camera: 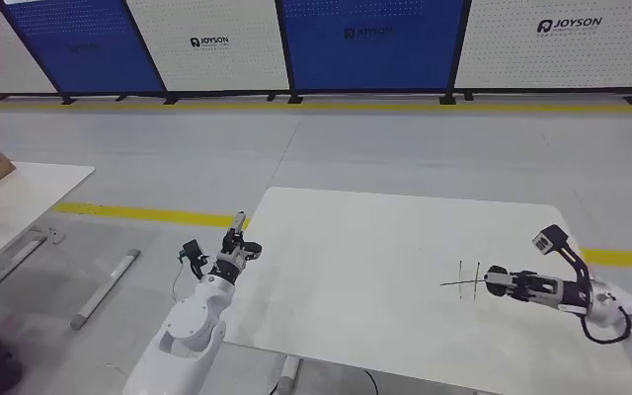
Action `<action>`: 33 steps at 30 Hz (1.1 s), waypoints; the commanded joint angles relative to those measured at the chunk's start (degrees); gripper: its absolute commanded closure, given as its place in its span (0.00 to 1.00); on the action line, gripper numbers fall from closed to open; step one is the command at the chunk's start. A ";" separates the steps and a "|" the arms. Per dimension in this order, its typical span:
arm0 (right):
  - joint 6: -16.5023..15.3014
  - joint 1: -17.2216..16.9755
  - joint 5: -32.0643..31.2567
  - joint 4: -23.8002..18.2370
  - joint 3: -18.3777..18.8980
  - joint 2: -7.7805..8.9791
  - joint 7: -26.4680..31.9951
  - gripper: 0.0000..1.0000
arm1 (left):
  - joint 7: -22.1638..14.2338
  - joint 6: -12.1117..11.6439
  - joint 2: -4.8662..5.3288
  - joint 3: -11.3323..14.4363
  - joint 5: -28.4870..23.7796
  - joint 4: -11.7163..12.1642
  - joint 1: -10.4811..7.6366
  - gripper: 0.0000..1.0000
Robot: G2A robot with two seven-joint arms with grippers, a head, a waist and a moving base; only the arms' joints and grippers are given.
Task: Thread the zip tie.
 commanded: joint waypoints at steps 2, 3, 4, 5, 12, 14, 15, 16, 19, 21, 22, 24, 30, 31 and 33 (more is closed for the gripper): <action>0.02 1.15 -0.45 -4.20 -1.96 -1.37 -3.96 1.00 | 0.00 0.00 0.00 0.00 0.00 0.00 0.00 0.00; 0.02 1.60 -1.28 -5.31 -2.78 -1.82 -5.67 1.00 | 0.00 0.00 0.00 0.00 0.00 0.00 0.00 0.00; 0.02 2.10 -2.01 -6.25 -3.96 -2.34 -7.13 1.00 | 0.00 0.00 0.00 0.00 0.00 0.00 0.00 0.00; 0.02 3.01 -3.12 -6.37 -5.66 -3.06 -9.11 1.00 | 0.00 0.00 0.00 0.00 0.00 0.00 0.00 0.00; 2.40 5.55 -6.89 -4.99 -10.09 -4.69 -12.68 1.00 | 0.00 0.00 0.00 0.00 0.00 0.00 0.00 0.00; 2.40 5.55 -6.89 -4.99 -10.09 -4.69 -12.68 1.00 | 0.00 0.00 0.00 0.00 0.00 0.00 0.00 0.00; 2.40 5.55 -6.89 -4.99 -10.09 -4.69 -12.68 1.00 | 0.00 0.00 0.00 0.00 0.00 0.00 0.00 0.00; 2.40 5.55 -6.89 -4.99 -10.09 -4.69 -12.68 1.00 | 0.00 0.00 0.00 0.00 0.00 0.00 0.00 0.00; 2.32 4.40 -5.52 -4.80 -9.29 -4.73 -14.77 1.00 | -1.94 0.65 0.03 0.11 0.09 -1.35 -0.68 0.00; 0.25 3.15 -2.64 -4.59 -7.95 -4.80 -16.78 1.00 | -4.16 0.58 0.14 0.71 2.35 -3.58 -0.32 0.00; 0.02 2.66 -1.57 -4.93 -7.41 -4.85 -17.04 1.00 | -4.92 0.65 0.15 1.19 3.19 -4.56 -0.01 0.00; 0.02 1.60 0.28 -6.55 -5.78 -5.06 -17.96 1.00 | -6.71 1.56 0.11 3.35 5.15 -7.17 0.62 0.00; 0.02 0.19 -0.28 -7.41 -6.05 -7.08 -22.24 1.00 | -10.11 5.13 -0.10 10.39 11.08 -8.75 0.23 0.00; 0.02 0.24 -0.35 -7.14 -6.26 -7.21 -22.32 1.00 | -9.66 5.82 -0.21 11.29 11.35 -8.05 -0.31 0.00; 0.02 0.24 -0.35 -7.14 -6.26 -7.21 -22.32 1.00 | -4.71 6.55 -0.65 12.90 12.53 -6.36 -1.80 0.00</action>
